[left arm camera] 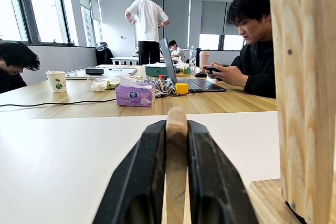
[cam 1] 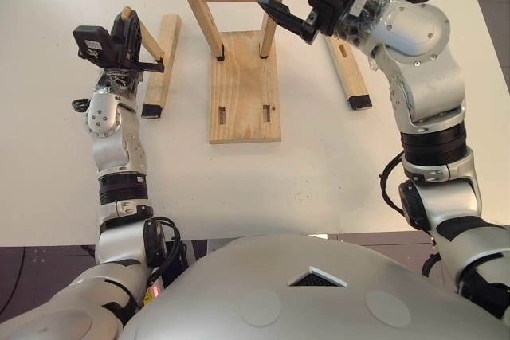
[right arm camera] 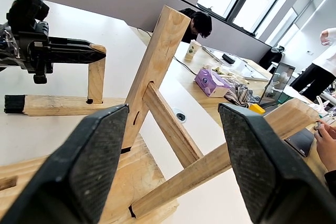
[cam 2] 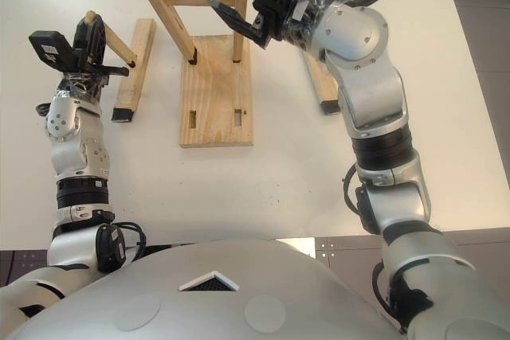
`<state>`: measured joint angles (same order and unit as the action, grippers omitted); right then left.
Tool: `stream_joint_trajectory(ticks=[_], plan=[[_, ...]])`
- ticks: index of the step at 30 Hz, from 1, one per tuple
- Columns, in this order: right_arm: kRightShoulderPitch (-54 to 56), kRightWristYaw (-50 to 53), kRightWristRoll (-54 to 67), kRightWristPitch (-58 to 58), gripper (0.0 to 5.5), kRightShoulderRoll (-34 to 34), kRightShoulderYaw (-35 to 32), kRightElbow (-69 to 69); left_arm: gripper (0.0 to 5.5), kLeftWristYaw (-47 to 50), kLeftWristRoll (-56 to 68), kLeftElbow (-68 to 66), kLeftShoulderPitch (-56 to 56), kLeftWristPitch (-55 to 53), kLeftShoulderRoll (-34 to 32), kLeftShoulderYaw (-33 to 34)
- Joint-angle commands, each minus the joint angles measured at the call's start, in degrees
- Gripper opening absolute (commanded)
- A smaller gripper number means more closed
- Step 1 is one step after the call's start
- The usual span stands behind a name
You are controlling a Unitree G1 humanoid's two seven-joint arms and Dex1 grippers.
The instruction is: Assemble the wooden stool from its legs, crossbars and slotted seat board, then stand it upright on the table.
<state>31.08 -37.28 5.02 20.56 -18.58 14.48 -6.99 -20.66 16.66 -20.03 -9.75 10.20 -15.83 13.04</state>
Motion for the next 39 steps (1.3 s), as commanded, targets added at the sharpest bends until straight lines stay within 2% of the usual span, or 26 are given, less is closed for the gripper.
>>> stream_joint_trajectory(ticks=[1, 2, 3, 8, 14, 18, 21, 25, 33, 36, 39], plan=[[-0.16, -0.11, -0.39, 0.19, 3.16, -0.10, 0.19, 0.36, 0.37, -0.59, -1.12, -6.37, 5.59, -6.83, 2.46, -2.53], [-0.17, -0.13, -0.41, 0.16, 3.16, -0.15, 0.19, 0.41, 0.37, -0.52, -0.67, -5.82, 5.75, -6.87, 2.70, -2.37], [-0.18, -0.16, -0.43, 0.12, 3.16, -0.20, 0.18, 0.47, 0.66, -0.72, 0.18, -5.37, 5.77, -7.05, 2.87, -1.93], [0.04, -0.51, -0.58, -0.09, 3.16, -0.46, 0.23, 0.65, 1.34, -0.49, 3.49, 3.90, 6.04, -12.22, 1.15, 0.26], [0.08, -0.79, -0.97, -0.19, 3.16, -0.62, 0.57, 0.41, 2.32, 0.19, 5.04, 24.68, 5.10, -37.78, -10.46, 0.16], [-0.22, -0.58, -1.47, -0.41, 3.16, -0.74, 0.80, 0.32, 2.88, -3.07, 8.65, 31.15, 5.81, -53.64, -17.16, -0.55], [-0.48, -0.24, -1.66, -0.48, 3.16, -0.53, 0.88, 0.22, 3.36, -4.51, 9.26, 33.14, 7.67, -59.90, -19.63, -1.36], [-1.40, 0.17, -1.81, -0.55, 3.16, -0.49, 1.05, -0.34, 3.36, -4.05, 7.33, 31.72, 9.06, -61.50, -19.32, -3.02], [-1.63, 0.13, -1.66, -0.48, 3.16, -0.62, 0.74, -0.32, 3.36, -7.66, 5.10, 22.86, 12.26, -57.46, -18.88, -5.06], [-1.71, 0.26, -1.67, -0.26, 3.16, -0.57, 0.72, -0.36, 3.07, -8.42, 5.06, 21.59, 12.67, -56.15, -18.36, -5.03], [-1.59, 0.43, -1.42, 0.06, 3.16, -0.49, 0.30, -0.03, 2.47, -7.90, 5.20, 21.02, 12.50, -55.91, -17.67, -4.57]])
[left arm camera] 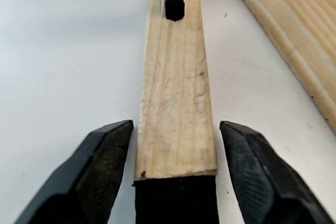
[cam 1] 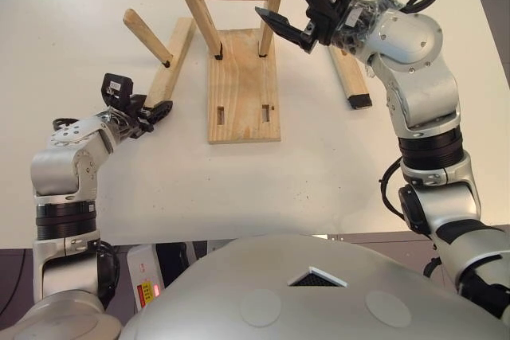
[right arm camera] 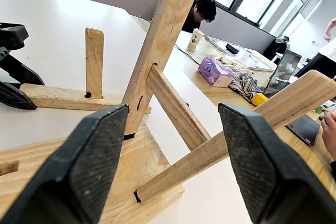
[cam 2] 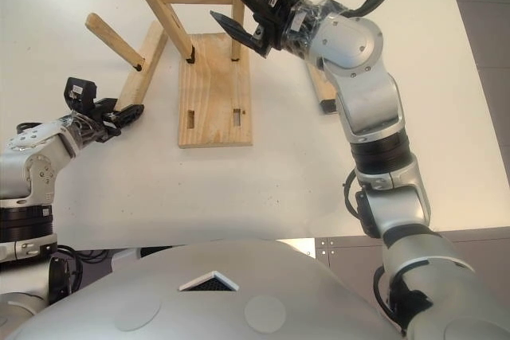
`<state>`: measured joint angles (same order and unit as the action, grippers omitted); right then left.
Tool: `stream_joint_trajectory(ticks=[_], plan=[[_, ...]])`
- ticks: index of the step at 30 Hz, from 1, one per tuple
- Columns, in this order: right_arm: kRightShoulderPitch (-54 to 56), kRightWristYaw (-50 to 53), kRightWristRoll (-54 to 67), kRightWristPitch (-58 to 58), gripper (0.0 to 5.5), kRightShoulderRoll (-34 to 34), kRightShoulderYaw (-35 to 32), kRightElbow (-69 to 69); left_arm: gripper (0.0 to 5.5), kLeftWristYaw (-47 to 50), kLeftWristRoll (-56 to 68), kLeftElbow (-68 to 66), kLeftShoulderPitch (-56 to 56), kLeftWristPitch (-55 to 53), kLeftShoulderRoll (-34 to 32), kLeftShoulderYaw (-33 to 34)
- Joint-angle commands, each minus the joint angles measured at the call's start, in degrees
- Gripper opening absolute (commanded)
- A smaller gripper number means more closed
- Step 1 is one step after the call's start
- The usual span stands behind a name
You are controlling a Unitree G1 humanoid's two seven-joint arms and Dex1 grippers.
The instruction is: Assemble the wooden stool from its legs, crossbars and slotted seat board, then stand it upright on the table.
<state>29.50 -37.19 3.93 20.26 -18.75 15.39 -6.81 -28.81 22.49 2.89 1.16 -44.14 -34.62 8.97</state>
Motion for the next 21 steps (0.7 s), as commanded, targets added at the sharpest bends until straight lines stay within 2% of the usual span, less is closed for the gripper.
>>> stream_joint_trajectory(ticks=[1, 3, 7, 12, 15, 17, 21], plan=[[0.14, 0.35, -0.24, 0.44, 3.16, -0.33, -0.80, 0.05, 2.34, 0.39, -0.57, -2.05, 1.41, -1.60, 1.24, -0.36], [0.52, 0.35, -0.15, 0.51, 3.16, -0.37, -1.13, 0.61, 2.03, 0.84, -1.34, -2.52, 1.21, -1.24, 1.06, -0.59], [1.24, 0.30, -0.33, 0.32, 3.16, -0.32, -1.54, 1.54, 2.00, 1.91, -3.16, -3.42, 1.70, 0.48, 1.45, -0.86], [1.65, -0.03, 2.07, 2.51, 3.16, 0.58, -3.47, 2.11, 2.00, 5.00, 1.85, -5.53, -2.17, 4.67, 5.43, 9.55], [2.76, -0.69, 7.75, 7.86, 3.16, 1.76, -7.26, 2.87, 2.00, 1.82, 12.16, 0.67, -4.94, 7.07, 7.82, 17.86], [4.27, -1.82, 11.75, 11.07, 3.53, 1.80, -9.75, 4.01, 2.00, 0.15, 18.59, 5.39, -6.56, 6.27, 8.33, 20.49], [10.85, -1.07, 22.55, 18.66, 4.30, 3.45, -19.00, 9.17, 2.00, -0.44, 29.12, 12.42, -9.43, 3.54, 7.87, 22.22]])
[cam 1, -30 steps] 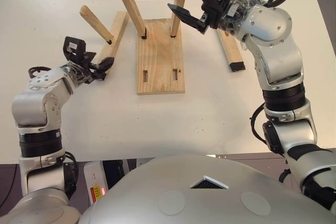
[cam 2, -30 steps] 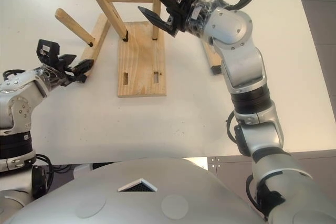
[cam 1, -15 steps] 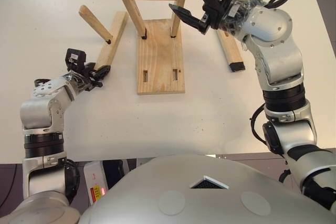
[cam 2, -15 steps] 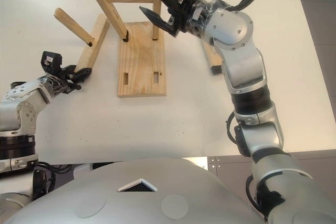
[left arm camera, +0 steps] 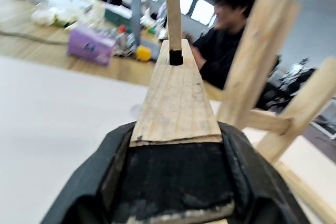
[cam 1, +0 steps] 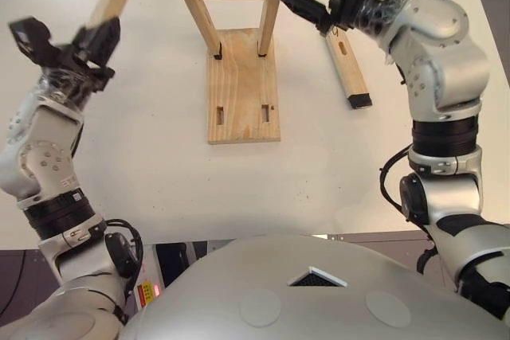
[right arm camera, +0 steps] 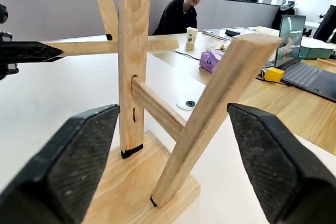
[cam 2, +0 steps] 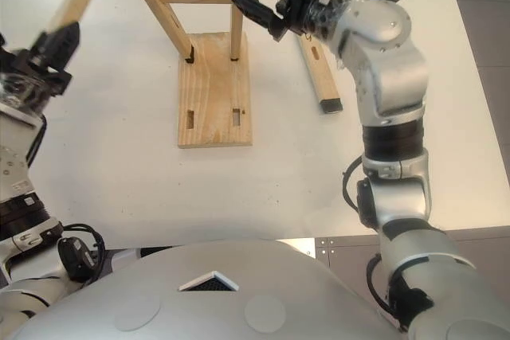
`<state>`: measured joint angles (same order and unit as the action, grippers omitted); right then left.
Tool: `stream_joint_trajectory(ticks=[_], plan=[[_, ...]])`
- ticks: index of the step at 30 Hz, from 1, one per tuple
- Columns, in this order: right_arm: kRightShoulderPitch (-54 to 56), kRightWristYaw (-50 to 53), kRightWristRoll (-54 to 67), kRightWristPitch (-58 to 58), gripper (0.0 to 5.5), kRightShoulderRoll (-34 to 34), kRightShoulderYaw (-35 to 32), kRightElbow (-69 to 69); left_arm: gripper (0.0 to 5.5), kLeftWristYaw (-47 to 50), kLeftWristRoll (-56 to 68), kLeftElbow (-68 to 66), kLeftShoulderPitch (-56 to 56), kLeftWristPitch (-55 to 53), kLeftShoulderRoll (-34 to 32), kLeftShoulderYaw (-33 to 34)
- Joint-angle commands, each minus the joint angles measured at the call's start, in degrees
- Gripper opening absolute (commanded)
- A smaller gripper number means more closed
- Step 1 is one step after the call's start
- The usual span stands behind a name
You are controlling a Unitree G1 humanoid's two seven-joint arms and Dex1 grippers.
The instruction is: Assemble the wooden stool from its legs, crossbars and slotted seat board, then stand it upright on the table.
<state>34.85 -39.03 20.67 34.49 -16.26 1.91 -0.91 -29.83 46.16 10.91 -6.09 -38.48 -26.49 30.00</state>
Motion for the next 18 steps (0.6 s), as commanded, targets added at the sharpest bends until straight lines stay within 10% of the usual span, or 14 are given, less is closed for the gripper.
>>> stream_joint_trajectory(ticks=[1, 8, 18], plan=[[6.03, 1.20, 6.47, 4.97, 4.46, 1.04, -6.10, 3.91, 2.00, 1.58, 6.04, 4.74, -2.54, -2.41, -0.42, 1.20], [6.92, 1.64, 10.29, 8.53, 5.18, 1.58, -6.46, 4.47, 2.00, 3.94, 11.71, 5.65, -4.89, 1.92, 1.29, 4.87], [27.35, 8.59, 43.33, 41.80, 5.18, 3.27, -30.74, 26.92, 2.00, 2.15, 28.61, 15.62, -5.96, -1.96, 3.92, -5.86]])
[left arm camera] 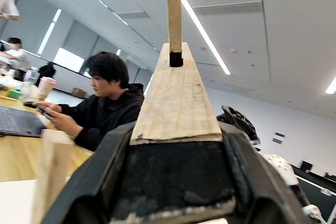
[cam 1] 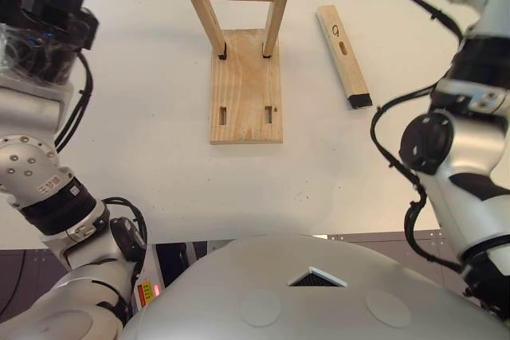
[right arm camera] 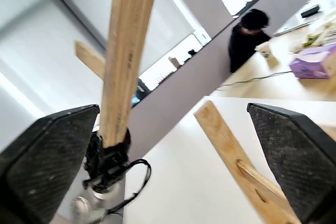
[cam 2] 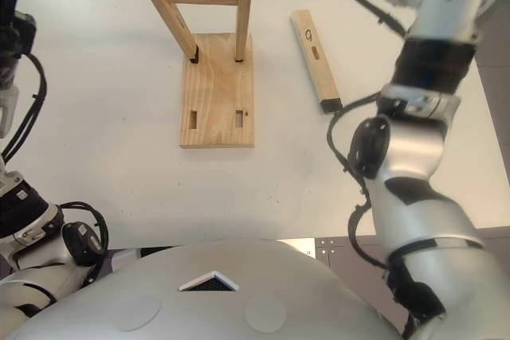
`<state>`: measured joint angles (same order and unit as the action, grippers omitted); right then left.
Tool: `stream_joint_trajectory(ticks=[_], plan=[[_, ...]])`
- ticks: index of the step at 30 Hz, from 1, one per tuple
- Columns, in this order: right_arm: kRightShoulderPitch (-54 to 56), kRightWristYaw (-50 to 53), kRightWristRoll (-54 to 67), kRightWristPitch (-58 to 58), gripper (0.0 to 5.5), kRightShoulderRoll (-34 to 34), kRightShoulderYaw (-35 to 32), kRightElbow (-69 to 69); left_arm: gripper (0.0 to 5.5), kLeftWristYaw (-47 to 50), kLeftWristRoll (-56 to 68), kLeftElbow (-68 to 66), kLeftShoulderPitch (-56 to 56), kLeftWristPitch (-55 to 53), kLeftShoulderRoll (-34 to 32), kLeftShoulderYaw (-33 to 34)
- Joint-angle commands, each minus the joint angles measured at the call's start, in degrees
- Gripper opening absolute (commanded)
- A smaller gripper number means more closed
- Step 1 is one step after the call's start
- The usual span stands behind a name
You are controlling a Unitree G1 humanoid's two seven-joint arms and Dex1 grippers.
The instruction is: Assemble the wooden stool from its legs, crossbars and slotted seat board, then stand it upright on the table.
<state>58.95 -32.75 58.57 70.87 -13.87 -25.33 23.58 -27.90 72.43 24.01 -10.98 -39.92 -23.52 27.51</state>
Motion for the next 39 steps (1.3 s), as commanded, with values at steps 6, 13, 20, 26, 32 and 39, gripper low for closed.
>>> stream_joint_trajectory(ticks=[6, 13, 20, 26, 32, 39], plan=[[3.45, 6.29, 12.26, 6.03, 5.18, 2.24, -6.29, -0.83, 2.00, 0.94, 5.48, 3.65, -0.11, -0.34, 3.05, -8.97], [3.23, 11.70, 12.72, 0.88, 4.54, 2.66, -7.54, 0.46, 2.00, 1.47, 5.78, 3.23, 0.80, 0.52, 4.09, -11.91], [4.03, 13.18, 14.77, -0.22, 3.48, 2.10, -7.69, 2.19, 2.00, 2.29, 5.28, 3.03, 1.07, 1.31, 4.85, -13.07], [4.61, 13.75, 16.45, -0.26, 2.57, 1.75, -7.27, 2.45, 2.00, 2.72, 4.34, 2.13, 1.08, 2.20, 5.74, -13.74], [4.08, 13.98, 15.59, -2.49, 2.15, 1.88, -6.22, 0.88, 2.00, 3.59, 4.57, 0.41, 0.88, 2.34, 6.18, -13.77], [3.16, 14.75, 12.60, -7.73, 2.15, 1.97, -4.60, -0.68, 2.43, 5.38, -0.70, -2.51, 0.91, -0.15, 4.68, -17.73]])
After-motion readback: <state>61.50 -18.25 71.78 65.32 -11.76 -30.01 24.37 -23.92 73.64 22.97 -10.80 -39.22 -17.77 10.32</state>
